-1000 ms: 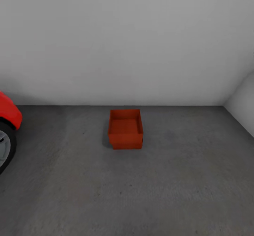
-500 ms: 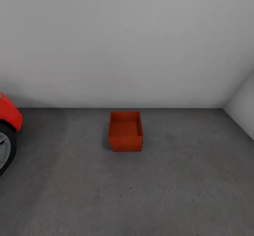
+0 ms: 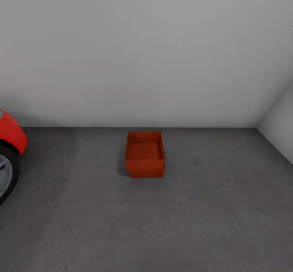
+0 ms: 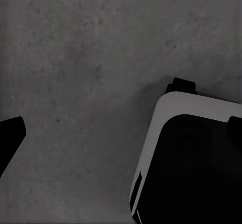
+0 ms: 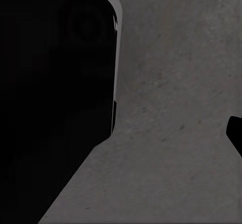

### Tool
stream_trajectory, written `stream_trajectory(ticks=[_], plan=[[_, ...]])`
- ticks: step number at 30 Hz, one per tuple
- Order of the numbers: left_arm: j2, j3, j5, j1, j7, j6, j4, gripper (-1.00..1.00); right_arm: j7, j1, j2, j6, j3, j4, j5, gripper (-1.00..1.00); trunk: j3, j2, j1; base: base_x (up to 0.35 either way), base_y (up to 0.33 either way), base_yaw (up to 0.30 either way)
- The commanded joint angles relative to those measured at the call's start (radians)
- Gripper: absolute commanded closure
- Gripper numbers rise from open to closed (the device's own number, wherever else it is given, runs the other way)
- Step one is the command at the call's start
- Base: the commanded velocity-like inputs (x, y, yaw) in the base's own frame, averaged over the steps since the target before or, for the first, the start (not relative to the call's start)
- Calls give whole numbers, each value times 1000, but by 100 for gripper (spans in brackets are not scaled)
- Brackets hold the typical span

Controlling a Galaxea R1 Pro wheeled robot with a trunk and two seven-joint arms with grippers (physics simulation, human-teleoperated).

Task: Move the two storage containers from the living room to the garage. In the garage, place one container on the floor and stack the other container on top of it (either order is fine).

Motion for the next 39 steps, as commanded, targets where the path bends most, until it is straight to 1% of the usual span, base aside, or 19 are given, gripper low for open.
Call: stream_trajectory(ticks=[1,39], plan=[[0,-9,9,0,2,-3,0,-100,-5,-1,0,-5,6,3,3,-100,1,-1,0,0,0,0],[0,-9,9,0,2,-3,0,-100,-5,-1,0,-5,6,3,3,-100,62,-1,0,0,0,0]])
